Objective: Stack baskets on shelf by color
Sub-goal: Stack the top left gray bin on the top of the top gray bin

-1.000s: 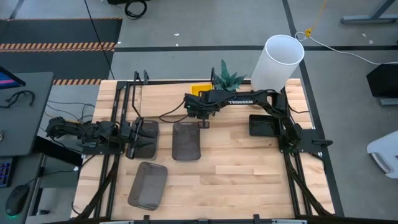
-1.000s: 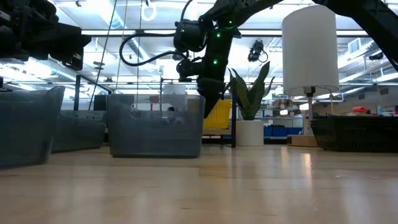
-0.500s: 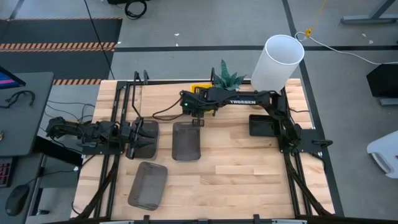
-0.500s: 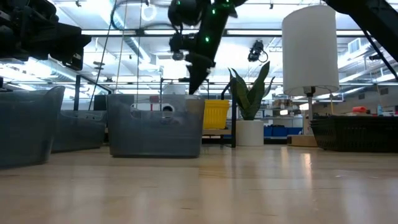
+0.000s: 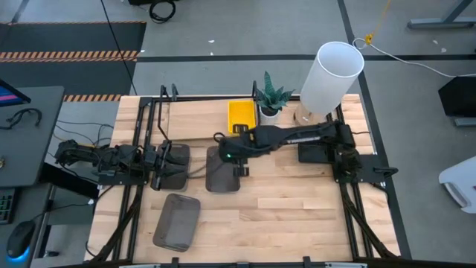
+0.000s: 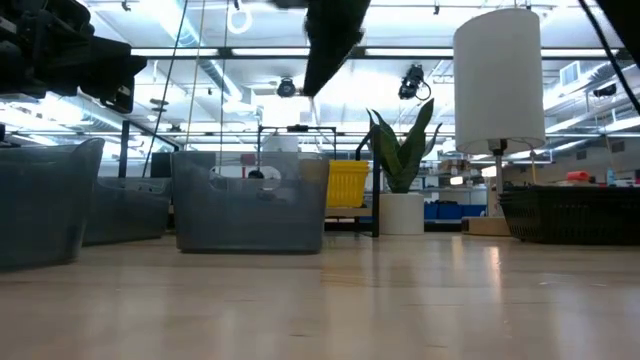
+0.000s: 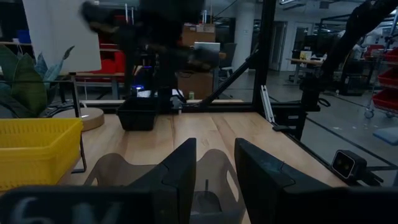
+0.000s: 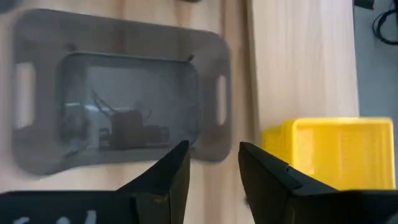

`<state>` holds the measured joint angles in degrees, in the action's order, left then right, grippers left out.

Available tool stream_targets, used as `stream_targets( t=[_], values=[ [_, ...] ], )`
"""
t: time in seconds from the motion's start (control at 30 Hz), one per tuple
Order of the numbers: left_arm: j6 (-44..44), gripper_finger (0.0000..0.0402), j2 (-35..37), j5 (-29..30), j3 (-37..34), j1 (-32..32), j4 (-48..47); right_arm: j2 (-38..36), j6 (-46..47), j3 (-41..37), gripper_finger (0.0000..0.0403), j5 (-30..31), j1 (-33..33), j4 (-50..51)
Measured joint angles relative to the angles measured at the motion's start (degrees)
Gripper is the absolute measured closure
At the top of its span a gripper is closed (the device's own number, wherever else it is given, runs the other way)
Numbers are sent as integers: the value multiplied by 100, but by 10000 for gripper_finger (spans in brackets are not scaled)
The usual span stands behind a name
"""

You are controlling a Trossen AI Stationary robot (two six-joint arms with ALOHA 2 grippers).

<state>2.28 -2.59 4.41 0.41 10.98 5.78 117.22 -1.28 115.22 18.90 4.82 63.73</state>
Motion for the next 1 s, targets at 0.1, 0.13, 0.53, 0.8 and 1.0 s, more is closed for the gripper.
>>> stream_targets(
  t=[0.1,0.13,0.53,0.8,1.0],
  values=[
    [-1,285,0,0,0,0,2,-257,232,0,261,5,253,174],
    [-1,285,0,0,1,0,5,-345,245,0,261,16,325,172],
    [1962,285,0,-1,2,2,665,-1920,103,-2399,261,-56,606,-1918],
    [2842,285,-45,23,262,-26,168,-3284,176,-4297,261,171,674,-3470],
    [2820,285,-726,515,1436,-28,-2066,-4131,327,-5263,261,449,757,-3916]
  ],
)
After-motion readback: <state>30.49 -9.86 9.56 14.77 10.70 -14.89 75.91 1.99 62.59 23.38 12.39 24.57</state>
